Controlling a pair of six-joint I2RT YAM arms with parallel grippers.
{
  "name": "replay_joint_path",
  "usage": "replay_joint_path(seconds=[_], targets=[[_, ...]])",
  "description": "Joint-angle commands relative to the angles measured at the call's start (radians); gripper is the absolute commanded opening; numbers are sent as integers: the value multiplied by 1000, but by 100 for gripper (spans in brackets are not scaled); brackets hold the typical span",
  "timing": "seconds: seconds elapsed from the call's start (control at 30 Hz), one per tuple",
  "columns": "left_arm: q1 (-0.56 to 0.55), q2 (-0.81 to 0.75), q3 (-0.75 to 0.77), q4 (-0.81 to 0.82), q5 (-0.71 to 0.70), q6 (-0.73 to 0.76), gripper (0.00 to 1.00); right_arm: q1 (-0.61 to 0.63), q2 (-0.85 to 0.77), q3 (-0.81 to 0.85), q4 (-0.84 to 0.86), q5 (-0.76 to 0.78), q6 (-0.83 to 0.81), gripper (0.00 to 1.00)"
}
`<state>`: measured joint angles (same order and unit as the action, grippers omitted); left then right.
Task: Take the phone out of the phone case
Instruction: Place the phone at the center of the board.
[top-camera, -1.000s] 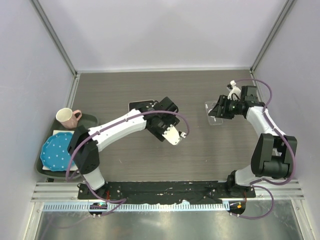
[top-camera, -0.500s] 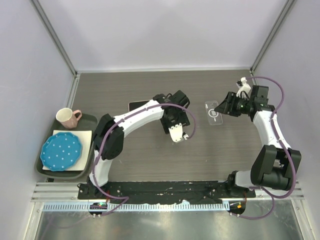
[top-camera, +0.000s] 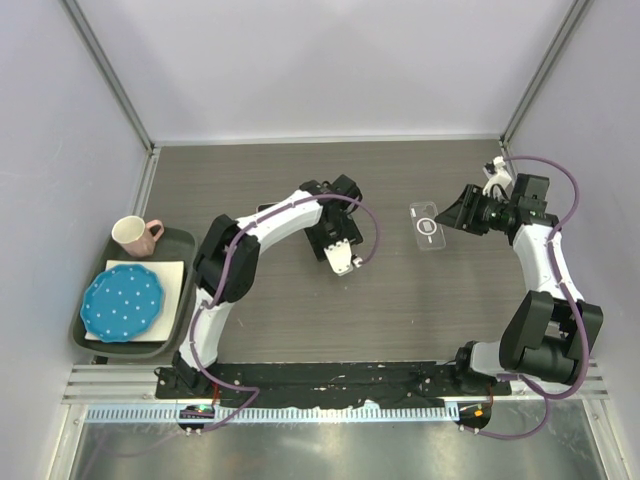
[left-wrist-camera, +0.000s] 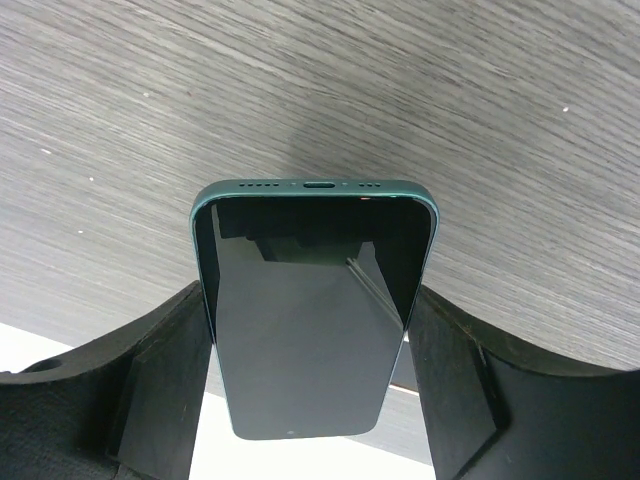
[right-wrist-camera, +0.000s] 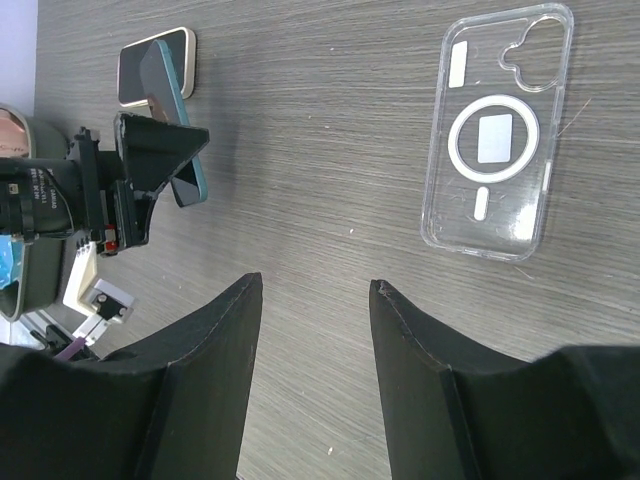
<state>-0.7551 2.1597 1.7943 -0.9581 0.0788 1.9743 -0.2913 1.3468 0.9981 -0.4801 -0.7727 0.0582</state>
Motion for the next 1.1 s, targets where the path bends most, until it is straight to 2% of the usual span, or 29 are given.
replay_joint_path(seconds=[0.0, 0.2, 0.8, 0.9, 1.07], targets=[[-1, 9, 13, -8, -2, 475, 0, -19, -12, 4, 18, -39, 9, 53], [-1, 23, -7, -24, -5, 584, 0, -25, -5, 4, 17, -51, 9, 52], [-39, 95, 40, -48, -14, 641, 0, -51, 11, 2, 18, -83, 12, 52], [-43, 100, 39, -25, -5, 641, 9, -54, 8, 0, 18, -89, 15, 53], [-47, 103, 34, -8, 4, 638, 17, -58, 6, 4, 18, -94, 14, 53]])
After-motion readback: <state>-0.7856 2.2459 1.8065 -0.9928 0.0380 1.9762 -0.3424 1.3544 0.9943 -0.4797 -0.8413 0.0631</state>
